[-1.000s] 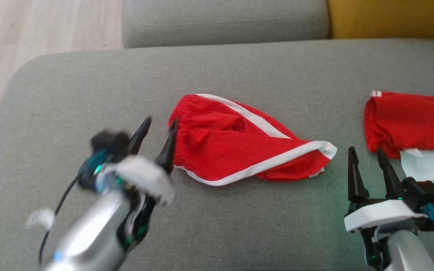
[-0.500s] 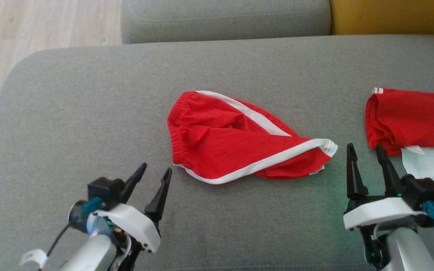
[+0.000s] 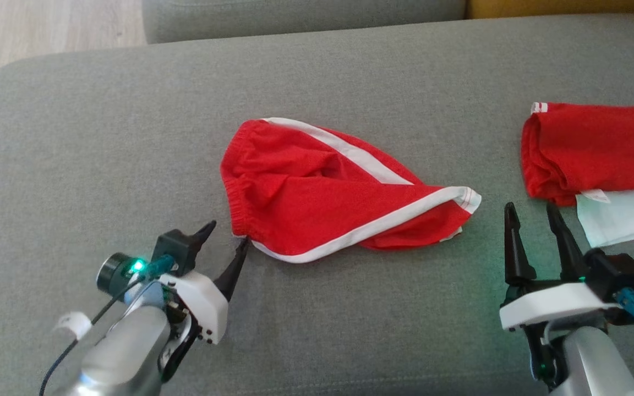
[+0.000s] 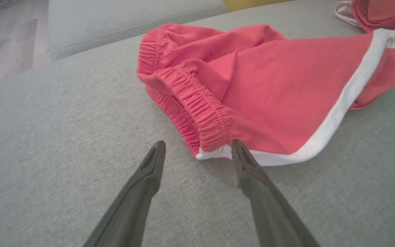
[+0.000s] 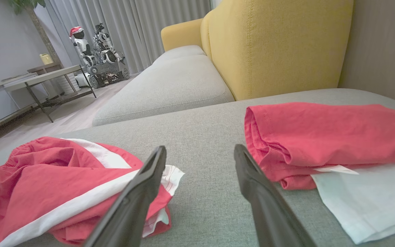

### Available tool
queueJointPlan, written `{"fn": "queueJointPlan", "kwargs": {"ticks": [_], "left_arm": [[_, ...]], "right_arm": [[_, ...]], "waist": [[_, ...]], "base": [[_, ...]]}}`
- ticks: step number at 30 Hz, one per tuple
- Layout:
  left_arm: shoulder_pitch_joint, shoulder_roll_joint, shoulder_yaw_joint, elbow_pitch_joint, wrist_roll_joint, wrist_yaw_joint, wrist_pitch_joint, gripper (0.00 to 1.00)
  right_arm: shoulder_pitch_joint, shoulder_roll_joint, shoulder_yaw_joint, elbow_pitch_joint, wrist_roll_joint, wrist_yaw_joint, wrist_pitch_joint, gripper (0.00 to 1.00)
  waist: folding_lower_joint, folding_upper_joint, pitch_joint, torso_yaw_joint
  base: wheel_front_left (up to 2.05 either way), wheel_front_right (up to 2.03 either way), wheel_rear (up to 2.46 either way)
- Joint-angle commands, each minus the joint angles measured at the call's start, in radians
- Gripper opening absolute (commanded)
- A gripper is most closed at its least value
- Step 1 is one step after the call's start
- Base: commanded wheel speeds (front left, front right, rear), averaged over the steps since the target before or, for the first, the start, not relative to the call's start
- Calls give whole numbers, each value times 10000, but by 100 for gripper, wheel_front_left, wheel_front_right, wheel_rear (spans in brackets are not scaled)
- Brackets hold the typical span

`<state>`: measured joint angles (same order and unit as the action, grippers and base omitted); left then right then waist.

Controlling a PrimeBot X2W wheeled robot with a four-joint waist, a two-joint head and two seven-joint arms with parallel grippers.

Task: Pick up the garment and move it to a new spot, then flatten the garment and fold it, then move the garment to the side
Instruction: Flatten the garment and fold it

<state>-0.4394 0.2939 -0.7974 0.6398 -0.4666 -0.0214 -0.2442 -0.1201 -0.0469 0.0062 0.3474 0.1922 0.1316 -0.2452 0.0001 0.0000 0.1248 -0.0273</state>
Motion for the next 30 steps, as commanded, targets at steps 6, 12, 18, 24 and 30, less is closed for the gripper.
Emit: {"fn": "queueJointPlan", "kwargs": {"ticks": [6, 12, 18, 24, 30], "left_arm": [[-828, -12, 171, 411, 271, -265, -152, 100], [-1029, -163, 179, 818, 349, -404, -169, 100], [-1054, -251, 264, 983, 345, -562, -173, 15], [-1010, -294, 431, 868, 386, -654, -174, 0], [-888, -192, 579, 544, 513, -655, -175, 0]], "right_arm": [[-584, -33, 282, -307, -31, -9, -53, 100], [-617, -33, 271, -278, -57, -9, -70, 100], [-619, -33, 236, -223, -84, -9, -81, 100], [-614, -33, 173, -173, -106, -9, -87, 100], [-602, -33, 89, -53, -253, -9, -35, 100]], "waist": [[-1, 0, 151, -142], [-1, 0, 198, -214], [-1, 0, 172, -221], [-1, 0, 122, -146], [-1, 0, 25, -31]], "base": [[0, 0, 0], [0, 0, 0], [0, 0, 0], [0, 0, 0], [0, 0, 0]]}}
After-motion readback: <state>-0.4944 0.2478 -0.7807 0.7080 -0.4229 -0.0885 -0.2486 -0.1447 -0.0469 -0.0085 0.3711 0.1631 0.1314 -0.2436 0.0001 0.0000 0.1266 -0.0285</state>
